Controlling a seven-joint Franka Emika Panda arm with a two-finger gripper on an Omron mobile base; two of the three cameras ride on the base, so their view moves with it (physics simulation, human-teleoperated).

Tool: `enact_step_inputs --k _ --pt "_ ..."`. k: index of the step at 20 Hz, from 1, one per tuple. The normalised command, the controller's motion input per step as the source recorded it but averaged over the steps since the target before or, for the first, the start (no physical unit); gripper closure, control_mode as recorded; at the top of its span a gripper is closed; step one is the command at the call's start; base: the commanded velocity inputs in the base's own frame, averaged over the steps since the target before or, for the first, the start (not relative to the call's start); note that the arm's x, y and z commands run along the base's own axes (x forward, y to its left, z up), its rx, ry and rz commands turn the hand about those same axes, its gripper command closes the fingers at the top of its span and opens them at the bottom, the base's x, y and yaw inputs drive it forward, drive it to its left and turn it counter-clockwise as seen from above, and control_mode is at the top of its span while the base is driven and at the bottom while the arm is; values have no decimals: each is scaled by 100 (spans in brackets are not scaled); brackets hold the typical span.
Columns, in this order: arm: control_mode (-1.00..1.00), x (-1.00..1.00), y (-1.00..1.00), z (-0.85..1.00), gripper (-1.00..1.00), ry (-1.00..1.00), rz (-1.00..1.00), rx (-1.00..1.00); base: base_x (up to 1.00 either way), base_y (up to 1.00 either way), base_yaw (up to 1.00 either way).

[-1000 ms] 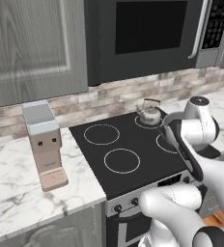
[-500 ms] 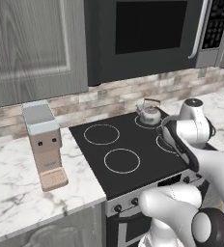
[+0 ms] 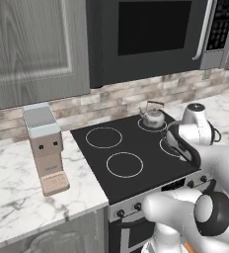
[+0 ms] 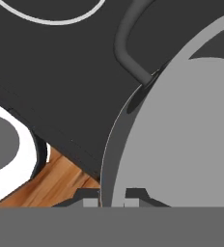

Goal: Pick the kettle from the cabinet and place it on a stove burner. Then pick the pot from the counter and place it on another stove burner. Finally, turn both burners on.

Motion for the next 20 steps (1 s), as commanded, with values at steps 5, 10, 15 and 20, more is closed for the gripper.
enact_step_inputs --k 5,10,15,20 --pt "-100 22 -2 -23 100 0 -3 0 0 0 0" --pt "-100 19 0 -19 100 0 -2 0 0 0 0" --pt "-100 24 -1 -20 100 0 -1 0 0 0 0" --pt "-100 24 -3 -19 100 0 -1 0 0 0 0"
